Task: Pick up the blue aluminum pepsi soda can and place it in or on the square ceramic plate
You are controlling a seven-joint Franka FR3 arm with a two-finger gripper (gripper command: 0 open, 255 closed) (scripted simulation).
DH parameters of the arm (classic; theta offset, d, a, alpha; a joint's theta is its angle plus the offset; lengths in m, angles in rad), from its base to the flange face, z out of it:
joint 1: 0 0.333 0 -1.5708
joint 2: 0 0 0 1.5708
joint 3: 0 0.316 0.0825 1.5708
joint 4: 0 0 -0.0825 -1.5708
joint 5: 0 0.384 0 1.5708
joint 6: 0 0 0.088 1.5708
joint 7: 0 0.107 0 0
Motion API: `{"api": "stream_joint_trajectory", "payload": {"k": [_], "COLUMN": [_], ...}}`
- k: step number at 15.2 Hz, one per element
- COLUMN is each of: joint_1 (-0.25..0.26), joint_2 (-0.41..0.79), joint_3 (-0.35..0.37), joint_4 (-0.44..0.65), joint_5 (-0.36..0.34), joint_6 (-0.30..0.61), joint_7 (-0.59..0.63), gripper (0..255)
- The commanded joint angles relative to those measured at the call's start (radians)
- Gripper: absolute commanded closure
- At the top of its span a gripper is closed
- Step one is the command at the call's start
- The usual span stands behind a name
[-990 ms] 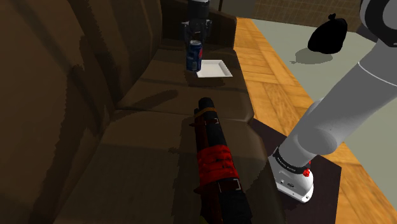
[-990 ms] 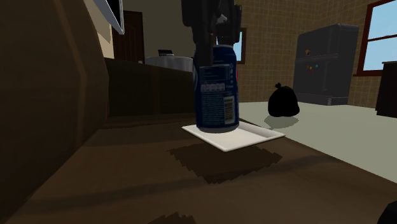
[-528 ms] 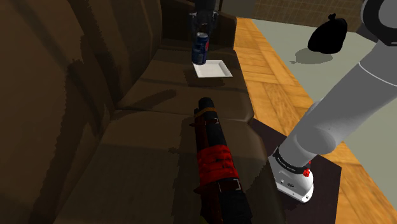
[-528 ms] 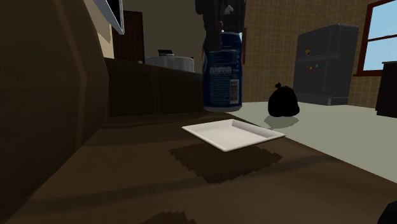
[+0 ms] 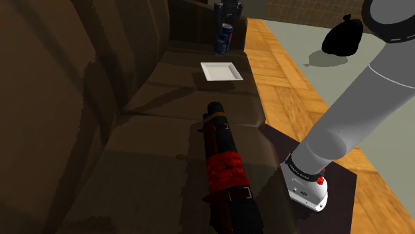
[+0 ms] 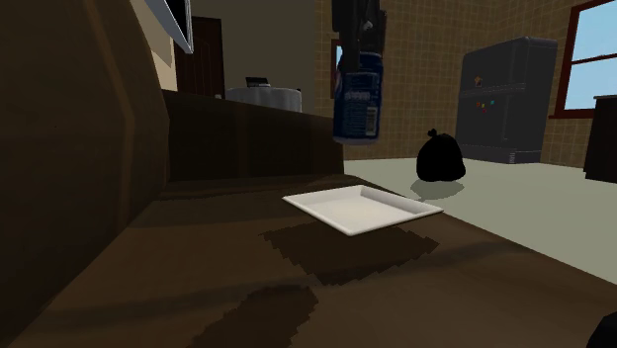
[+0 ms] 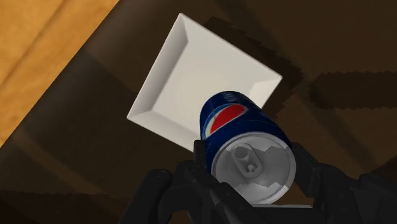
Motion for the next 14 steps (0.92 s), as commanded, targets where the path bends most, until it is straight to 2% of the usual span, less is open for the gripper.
{"api": "stream_joint_trajectory", "payload": {"k": [1, 14], "joint_1": [-0.021, -0.021], "joint_2": [0.018, -0.010], "joint_3": [-0.023, -0.023], "joint_4": [0.037, -0.172], "joint_5": [0.000, -0.002], "joint_6": [-0.018, 0.163], "joint_7": [-0.046, -0.045], "gripper": [255, 255]}}
